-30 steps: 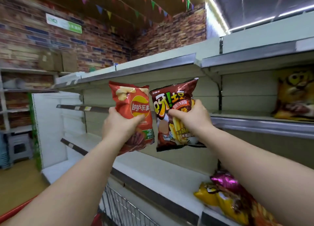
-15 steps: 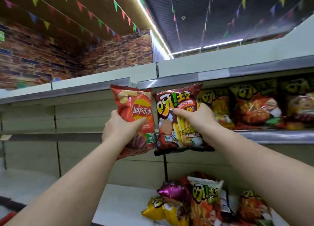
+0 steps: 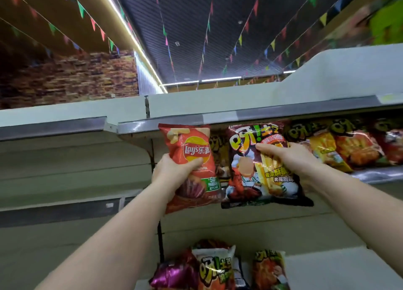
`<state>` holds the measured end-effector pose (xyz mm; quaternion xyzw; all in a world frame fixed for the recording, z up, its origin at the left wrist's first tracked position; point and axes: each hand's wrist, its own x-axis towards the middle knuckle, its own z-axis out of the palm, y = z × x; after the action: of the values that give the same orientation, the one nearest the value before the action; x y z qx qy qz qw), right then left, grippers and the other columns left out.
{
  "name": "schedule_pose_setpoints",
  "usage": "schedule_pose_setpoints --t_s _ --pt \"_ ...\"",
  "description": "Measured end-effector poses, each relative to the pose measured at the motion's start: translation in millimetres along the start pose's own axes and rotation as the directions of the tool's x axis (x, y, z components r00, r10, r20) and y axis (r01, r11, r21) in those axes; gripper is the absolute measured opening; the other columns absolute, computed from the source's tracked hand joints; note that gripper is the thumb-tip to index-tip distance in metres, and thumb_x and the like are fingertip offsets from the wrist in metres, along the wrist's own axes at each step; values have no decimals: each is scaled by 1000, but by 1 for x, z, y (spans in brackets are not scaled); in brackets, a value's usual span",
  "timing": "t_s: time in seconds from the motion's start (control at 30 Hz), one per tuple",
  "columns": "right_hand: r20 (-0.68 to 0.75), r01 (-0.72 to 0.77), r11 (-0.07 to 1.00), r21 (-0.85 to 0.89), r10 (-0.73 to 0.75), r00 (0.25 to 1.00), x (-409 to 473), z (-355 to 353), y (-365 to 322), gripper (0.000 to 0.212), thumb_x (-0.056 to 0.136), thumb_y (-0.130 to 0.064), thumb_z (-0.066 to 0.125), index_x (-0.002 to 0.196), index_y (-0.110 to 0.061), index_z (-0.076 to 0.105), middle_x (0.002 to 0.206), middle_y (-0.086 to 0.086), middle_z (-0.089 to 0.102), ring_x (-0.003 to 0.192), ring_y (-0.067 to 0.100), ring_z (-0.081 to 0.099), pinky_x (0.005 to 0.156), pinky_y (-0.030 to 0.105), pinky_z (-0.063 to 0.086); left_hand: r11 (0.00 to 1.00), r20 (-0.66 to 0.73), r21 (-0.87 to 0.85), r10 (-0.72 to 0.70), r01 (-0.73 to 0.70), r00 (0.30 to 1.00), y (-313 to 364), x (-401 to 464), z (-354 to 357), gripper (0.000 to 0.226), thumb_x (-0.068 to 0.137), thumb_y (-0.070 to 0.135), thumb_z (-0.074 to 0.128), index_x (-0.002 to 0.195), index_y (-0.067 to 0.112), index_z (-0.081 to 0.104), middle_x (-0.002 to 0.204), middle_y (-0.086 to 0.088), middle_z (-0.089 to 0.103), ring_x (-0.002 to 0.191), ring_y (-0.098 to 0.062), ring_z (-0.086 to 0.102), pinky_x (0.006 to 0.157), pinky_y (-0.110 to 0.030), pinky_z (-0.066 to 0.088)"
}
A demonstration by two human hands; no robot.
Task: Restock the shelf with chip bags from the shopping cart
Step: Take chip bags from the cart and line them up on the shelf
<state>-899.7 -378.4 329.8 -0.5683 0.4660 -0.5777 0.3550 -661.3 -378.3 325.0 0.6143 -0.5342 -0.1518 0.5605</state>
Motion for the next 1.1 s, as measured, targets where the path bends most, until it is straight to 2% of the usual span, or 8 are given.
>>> schedule_pose_setpoints --t_s 0.1,0.27,0.5,0.67,0.87,1.0,1.03,1.1 --pt "-2 -39 999 5 39 999 11 -18 1 49 62 -40 82 91 -4 65 81 14 73 77 31 70 82 46 55 995 68 -92 -24 30 997 4 20 26 62 66 45 82 112 12 57 106 -5 66 97 -25 64 91 -40 51" --pt "82 -90 994 65 85 993 36 -40 3 51 62 -31 81 99 -1 65 71 15 73 55 26 69 57 34 58 986 142 -155 -39 62 989 7 54 72 59 74 43 77 113 9 50 110 -10 64 99 -28 63 92 -44 51" --pt "170 -47 995 83 32 985 67 -57 18 47 58 -29 78 94 -3 65 72 16 72 52 26 69 51 31 57 983 130 -181 6 18 991 3 92 128 50 87 31 67 121 6 41 108 -8 60 95 -24 59 89 -33 47" --pt "216 -50 994 96 28 976 83 -57 28 58 52 -31 79 101 -2 65 82 19 73 65 30 70 69 41 58 960 193 -253 -68 117 979 -13 101 152 56 88 38 63 126 10 34 123 -14 56 110 -34 58 97 -46 47" --pt "284 -63 987 150 18 959 90 -49 38 56 57 -29 76 105 -4 62 79 16 73 56 26 69 52 31 57 961 210 -236 -97 147 973 -22 105 155 76 79 51 67 134 15 29 125 -12 56 109 -32 59 99 -46 47" --pt "334 -105 977 185 38 942 91 -34 38 58 57 -28 76 107 -1 64 78 17 73 54 25 69 49 32 57 960 170 -247 -89 129 981 -23 99 147 137 40 80 64 151 24 8 144 -8 43 128 -28 47 108 -44 38" --pt "337 -108 977 186 40 941 91 -28 38 64 56 -28 77 111 -1 62 80 18 73 56 26 69 50 33 57 963 141 -243 -81 114 987 -24 97 142 139 39 85 61 151 26 5 147 -8 40 131 -28 44 110 -44 35" --pt "340 -112 976 185 43 939 90 -13 38 69 53 -28 78 113 -1 59 81 17 73 59 27 70 52 35 58 975 80 -203 -71 86 994 -24 89 124 109 68 78 54 151 22 12 149 -11 38 134 -30 39 111 -39 31"
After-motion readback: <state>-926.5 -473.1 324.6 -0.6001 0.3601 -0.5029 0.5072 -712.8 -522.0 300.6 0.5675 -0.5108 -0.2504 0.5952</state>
